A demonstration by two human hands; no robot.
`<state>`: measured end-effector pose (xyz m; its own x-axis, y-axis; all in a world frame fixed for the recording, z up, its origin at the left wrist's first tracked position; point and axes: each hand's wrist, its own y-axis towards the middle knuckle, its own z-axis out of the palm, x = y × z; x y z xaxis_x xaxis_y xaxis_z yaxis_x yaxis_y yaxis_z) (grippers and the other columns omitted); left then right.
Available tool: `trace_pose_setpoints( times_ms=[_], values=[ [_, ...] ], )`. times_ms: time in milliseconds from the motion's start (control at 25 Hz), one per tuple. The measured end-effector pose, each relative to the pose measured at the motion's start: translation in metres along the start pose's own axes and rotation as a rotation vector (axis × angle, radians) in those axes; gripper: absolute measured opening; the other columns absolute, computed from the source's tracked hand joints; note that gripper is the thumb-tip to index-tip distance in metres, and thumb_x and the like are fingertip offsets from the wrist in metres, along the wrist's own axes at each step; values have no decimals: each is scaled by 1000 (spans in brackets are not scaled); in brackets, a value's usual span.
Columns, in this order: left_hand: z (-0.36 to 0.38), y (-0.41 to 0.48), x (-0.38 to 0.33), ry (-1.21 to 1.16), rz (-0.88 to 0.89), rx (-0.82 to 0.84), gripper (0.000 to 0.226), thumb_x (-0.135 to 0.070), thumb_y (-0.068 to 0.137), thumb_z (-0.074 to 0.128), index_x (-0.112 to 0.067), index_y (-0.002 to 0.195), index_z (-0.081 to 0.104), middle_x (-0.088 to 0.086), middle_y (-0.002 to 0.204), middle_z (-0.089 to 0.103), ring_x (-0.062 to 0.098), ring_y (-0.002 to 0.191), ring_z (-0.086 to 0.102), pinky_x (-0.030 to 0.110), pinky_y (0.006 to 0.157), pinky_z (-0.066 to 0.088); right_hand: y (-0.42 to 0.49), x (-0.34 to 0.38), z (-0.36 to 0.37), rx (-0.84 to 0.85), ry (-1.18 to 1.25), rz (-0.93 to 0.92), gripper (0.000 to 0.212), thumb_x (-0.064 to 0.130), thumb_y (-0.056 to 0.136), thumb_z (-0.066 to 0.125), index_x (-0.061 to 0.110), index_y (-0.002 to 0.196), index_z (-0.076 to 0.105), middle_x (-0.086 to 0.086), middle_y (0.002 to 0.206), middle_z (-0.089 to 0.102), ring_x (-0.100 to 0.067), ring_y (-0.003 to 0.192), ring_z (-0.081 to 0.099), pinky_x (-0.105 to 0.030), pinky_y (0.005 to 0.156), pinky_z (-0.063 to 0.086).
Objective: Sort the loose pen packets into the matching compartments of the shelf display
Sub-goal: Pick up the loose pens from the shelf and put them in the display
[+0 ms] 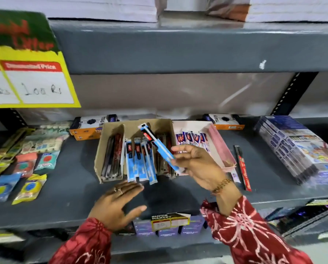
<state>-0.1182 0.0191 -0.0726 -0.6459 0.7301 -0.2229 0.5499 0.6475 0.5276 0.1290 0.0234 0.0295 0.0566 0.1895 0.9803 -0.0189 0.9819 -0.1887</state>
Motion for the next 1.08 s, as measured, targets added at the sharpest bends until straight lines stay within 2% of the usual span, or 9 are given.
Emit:
trace_pose_setpoints(
  times_ms=[120,240,320,400,600,720,800,920,1080],
  values=[
    [5,-8,10,45,16,100,66,-69,87,32,-18,106,70,0,110,68,15,104,61,37,78,54,18,-4,40,-199,-262,-83,31,-5,71,72,15,59,52,-5,59,58,-13,48,64,-20,44,50],
    [9,-8,15,14,8,134,65,-70,85,36,-19,107,70,-3,114,66,12,108,59,37,80,54,32,-20,65,-313,-559,-126,25,4,74,64,15,58,48,-11,58,66,-21,52,72,-17,39,51],
    [10,-7,17,34,2,144,68,-72,84,32,-20,106,71,-5,114,66,11,109,57,35,83,53,41,-32,72,-364,-703,-148,11,10,72,60,12,66,52,-20,67,70,-37,62,70,-38,54,61],
    [10,-7,17,38,1,131,71,-74,83,30,-20,104,71,-6,114,66,9,110,57,32,86,50,47,-38,75,-347,-776,-125,12,15,75,62,10,72,52,-24,73,70,-40,67,69,-48,59,61],
    [11,-7,17,-8,10,69,70,-73,82,35,-17,98,74,-4,109,69,11,108,58,31,88,49,46,-32,76,-301,-916,-165,31,36,79,67,11,71,51,-24,74,71,-39,72,70,-45,66,60],
    [13,-8,18,4,0,75,72,-74,82,32,-17,96,74,-4,108,69,11,107,59,33,85,51,35,-22,58,-325,-902,-208,37,45,82,61,13,67,51,-16,64,71,-31,62,69,-36,58,58],
    [15,-7,17,5,9,82,72,-74,82,32,-16,97,74,-3,109,69,12,107,59,37,83,53,24,-15,31,-516,-887,-319,32,39,87,58,12,72,56,-12,61,69,-28,56,64,-24,51,44],
    [18,-6,15,39,43,58,70,-70,86,31,-16,97,74,-2,110,68,12,108,57,32,87,49,16,-22,-30,-909,-813,-391,15,15,87,57,3,82,64,-22,78,72,-38,68,63,-29,57,39],
    [30,8,-1,30,182,79,62,-56,93,29,-14,97,74,1,107,70,17,103,62,30,92,41,6,-65,-98,-1130,-983,-11,34,19,86,39,2,99,66,-30,95,67,-45,93,57,-41,75,42]
  ],
)
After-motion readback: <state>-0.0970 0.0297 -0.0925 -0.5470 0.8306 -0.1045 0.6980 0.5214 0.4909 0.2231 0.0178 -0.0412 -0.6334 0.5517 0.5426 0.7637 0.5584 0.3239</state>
